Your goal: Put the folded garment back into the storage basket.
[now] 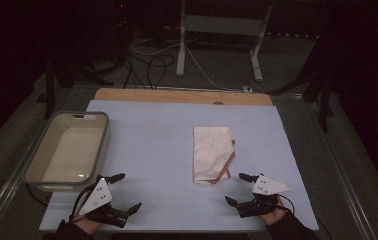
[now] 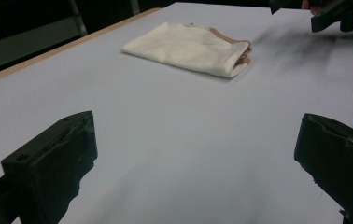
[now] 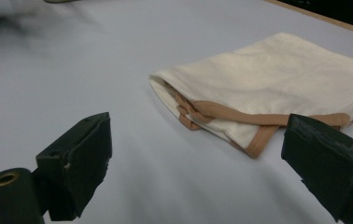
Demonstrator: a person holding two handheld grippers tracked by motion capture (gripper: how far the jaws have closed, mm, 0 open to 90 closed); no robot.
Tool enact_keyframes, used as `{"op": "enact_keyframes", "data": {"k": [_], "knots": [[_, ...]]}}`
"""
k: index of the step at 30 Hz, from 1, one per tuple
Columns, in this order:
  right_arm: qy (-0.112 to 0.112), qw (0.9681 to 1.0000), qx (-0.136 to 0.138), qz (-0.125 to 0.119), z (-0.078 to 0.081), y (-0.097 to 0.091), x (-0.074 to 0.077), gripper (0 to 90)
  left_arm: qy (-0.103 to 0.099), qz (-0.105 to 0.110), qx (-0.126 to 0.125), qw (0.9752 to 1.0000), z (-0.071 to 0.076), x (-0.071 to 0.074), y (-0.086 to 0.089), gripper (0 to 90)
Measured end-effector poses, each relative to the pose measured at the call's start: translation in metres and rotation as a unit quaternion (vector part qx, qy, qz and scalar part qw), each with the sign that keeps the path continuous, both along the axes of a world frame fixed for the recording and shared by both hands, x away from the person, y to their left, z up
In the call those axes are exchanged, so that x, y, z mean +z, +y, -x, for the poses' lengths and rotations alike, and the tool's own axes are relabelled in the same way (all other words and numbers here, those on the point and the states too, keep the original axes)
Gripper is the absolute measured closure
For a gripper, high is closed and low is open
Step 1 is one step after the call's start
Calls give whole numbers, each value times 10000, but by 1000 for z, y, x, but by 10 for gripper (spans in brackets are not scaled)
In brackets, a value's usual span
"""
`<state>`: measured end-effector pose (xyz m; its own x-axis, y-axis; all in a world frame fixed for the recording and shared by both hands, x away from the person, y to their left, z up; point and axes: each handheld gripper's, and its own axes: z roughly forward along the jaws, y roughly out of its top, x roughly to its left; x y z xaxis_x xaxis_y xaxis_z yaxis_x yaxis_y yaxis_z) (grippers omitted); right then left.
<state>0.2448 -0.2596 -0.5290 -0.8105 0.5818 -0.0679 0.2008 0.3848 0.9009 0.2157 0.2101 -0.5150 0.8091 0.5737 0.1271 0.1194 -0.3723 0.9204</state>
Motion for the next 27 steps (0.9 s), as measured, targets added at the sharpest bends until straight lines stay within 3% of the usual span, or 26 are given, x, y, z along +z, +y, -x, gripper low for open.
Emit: {"op": "enact_keyframes", "data": {"k": [27], "knots": [[52,9995,286,102,6,11,3,88,16,-95,-272,9996,1,2,-8,7]]}}
